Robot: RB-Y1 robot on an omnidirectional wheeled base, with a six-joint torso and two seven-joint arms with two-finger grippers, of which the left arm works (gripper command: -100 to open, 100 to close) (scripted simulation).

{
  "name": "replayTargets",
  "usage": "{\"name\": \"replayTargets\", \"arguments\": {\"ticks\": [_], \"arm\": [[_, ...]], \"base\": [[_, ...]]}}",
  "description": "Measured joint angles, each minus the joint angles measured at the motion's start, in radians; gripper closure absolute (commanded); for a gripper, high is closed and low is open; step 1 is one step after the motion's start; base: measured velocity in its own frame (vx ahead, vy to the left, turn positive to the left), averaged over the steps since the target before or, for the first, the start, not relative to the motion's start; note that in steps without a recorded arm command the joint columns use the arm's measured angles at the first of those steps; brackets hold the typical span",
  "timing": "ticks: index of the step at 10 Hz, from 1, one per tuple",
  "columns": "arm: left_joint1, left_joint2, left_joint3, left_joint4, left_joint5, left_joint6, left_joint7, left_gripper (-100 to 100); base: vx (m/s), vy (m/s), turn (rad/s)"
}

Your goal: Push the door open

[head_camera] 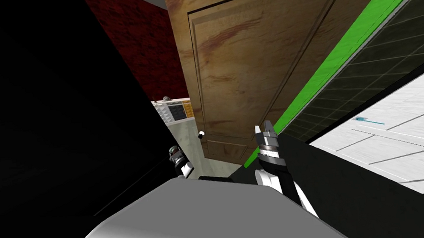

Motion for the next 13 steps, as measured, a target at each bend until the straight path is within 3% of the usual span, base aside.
{"name": "replayTargets", "arguments": {"ticks": [1,2,3,4,5,6,7,9,11,13], "arm": [[-0.012,0.004,0.013,0.019,0.001,-0.008,0.0,100],[-0.051,0.022,0.03,0.102,0.001,-0.049,0.03,100],[-0.057,0.02,0.045,0.105,0.005,-0.055,0.027,100],[-0.036,0.01,0.051,0.053,0.008,-0.032,0.002,100],[-0.037,0.009,0.068,0.052,0.012,-0.032,-0.004,100],[-0.053,0.004,0.091,0.08,0.015,-0.054,-0.002,100],[-0.065,0.014,0.103,0.105,0.017,-0.066,0.008,100],[-0.034,-0.002,0.11,0.033,0.019,-0.041,-0.015,100],[-0.047,-0.005,0.149,0.057,0.026,-0.06,-0.018,100],[-0.057,-0.008,0.184,0.05,0.036,-0.058,-0.035,100]], "base": [[0.043,0.094,-0.116],[0.031,0.059,-0.06],[0.014,0.01,0.01],[0.027,0.029,-0.095],[0.049,0.073,-0.174],[0.045,0.058,-0.085],[0.026,0.031,-0.01],[0.014,0.019,-0.03],[0.036,0.071,-0.13],[0.044,0.089,-0.122]]}}
